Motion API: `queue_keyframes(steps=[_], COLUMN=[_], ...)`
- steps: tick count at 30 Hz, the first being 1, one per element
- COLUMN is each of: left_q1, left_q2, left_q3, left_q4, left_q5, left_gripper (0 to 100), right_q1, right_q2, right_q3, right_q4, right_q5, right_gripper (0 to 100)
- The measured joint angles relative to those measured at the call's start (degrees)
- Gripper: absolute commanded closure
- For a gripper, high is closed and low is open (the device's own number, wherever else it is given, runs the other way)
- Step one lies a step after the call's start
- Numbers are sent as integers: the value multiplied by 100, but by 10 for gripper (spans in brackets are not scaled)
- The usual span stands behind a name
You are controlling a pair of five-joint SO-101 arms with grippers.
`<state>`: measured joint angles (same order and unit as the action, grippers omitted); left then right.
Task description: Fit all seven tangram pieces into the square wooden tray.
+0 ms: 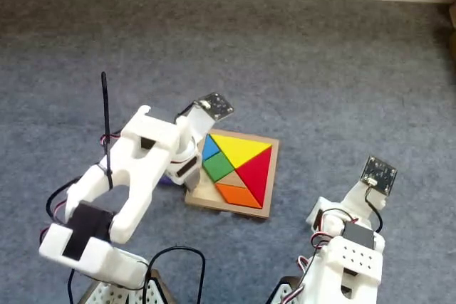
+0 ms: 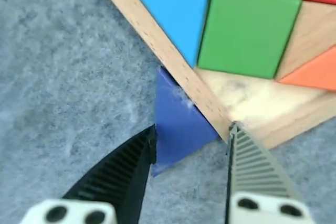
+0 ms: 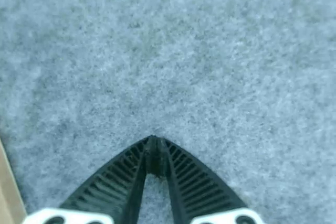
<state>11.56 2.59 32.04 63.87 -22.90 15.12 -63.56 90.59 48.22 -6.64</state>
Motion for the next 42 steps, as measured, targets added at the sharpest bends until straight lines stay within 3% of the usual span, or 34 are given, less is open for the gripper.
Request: queue_keyframes(steps=[14,29,42], left_q1=[-211,-1037,-1442], left_q2=[1793,1908,2004], left_q3=[-2066,-2259,-2831], left_q4=[1196,1240,1899], left_q5=[158,-149,-185], left_gripper=[845,845,845], right_q1=[0,0,0], right_q2=[0,0,0], right_q3=[0,0,0], right_q4=[0,0,0], right_q5=[0,0,0], right_gripper=[992,992,992])
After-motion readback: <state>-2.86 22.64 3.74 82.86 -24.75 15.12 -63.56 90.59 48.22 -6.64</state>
